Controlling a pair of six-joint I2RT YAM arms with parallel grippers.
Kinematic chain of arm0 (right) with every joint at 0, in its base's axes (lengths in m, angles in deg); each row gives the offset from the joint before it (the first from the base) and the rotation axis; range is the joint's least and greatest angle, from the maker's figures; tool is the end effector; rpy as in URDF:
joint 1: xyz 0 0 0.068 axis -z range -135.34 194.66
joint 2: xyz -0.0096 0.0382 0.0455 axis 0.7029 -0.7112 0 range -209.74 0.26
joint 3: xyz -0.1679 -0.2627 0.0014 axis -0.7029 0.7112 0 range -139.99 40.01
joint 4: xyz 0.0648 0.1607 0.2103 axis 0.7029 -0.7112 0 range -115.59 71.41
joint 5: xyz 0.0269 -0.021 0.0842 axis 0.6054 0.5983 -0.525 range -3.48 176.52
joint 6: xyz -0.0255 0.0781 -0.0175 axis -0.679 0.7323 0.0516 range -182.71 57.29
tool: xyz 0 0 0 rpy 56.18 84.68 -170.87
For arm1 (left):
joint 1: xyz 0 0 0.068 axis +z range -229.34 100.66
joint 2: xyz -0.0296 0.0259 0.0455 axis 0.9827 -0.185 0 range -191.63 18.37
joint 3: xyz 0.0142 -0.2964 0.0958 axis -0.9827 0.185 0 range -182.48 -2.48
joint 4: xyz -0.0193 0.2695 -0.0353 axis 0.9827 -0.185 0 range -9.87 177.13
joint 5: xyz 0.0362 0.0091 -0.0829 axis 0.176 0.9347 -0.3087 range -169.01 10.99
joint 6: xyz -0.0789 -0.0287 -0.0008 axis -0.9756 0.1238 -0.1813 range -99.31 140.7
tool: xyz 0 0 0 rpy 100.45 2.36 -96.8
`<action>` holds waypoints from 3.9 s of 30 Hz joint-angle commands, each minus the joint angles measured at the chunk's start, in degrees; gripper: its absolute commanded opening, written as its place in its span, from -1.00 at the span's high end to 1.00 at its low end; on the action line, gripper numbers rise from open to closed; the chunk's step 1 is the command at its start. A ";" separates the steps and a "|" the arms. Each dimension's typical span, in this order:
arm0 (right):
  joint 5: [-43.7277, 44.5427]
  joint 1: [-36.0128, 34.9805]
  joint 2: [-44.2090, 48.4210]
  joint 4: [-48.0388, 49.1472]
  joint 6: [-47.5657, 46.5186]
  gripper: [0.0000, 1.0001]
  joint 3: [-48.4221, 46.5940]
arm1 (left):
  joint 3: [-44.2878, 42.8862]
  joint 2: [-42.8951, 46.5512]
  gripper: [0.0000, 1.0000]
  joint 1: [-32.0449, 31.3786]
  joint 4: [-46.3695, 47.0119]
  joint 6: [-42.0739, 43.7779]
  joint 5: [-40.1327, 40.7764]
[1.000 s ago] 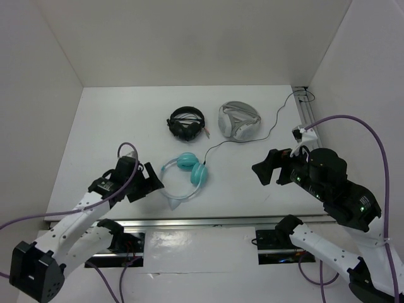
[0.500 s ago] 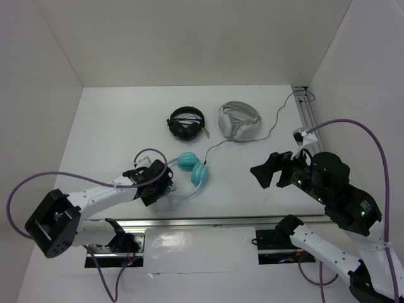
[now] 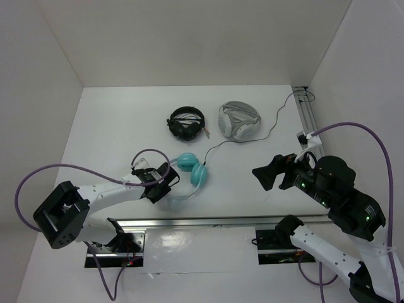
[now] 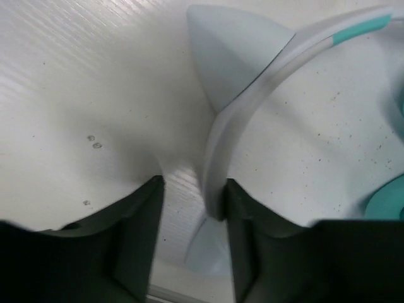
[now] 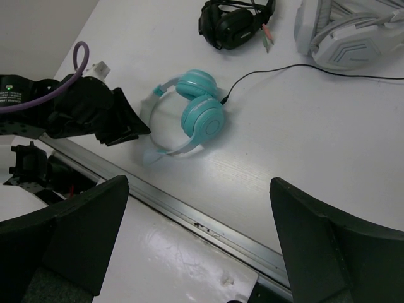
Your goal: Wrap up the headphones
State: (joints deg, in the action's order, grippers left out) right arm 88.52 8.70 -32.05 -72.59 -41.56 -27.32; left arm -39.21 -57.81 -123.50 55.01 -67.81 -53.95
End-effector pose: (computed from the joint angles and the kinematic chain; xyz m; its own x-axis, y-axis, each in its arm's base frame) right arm 0.0649 0.0440 0.4245 -0.4477 0.1206 -0.8860 -0.4275 0.8414 0.3306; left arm 0.1854 -0.1365 0.1586 -0.5526 -0.7256 -0.4100 -0.6664 0.6801 -0.3054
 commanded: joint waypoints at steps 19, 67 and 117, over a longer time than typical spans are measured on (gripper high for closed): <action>-4.72 0.28 3.66 10.75 -0.40 -1.00 1.76 | -16.78 6.73 1.00 -18.68 -46.18 -11.80 12.72; -20.54 3.18 -53.72 91.35 -12.80 0.91 30.06 | -80.07 9.56 1.00 32.65 -40.13 58.45 -17.94; 17.25 -30.92 -27.89 16.73 -27.21 1.00 -3.17 | -37.44 -5.20 1.00 -6.53 -16.40 76.55 2.18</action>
State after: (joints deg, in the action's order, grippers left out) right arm 111.80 -21.79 -59.09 -49.90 -64.21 -29.99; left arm -75.21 -64.20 -124.90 34.81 4.14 -50.50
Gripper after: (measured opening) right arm 0.008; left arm 0.220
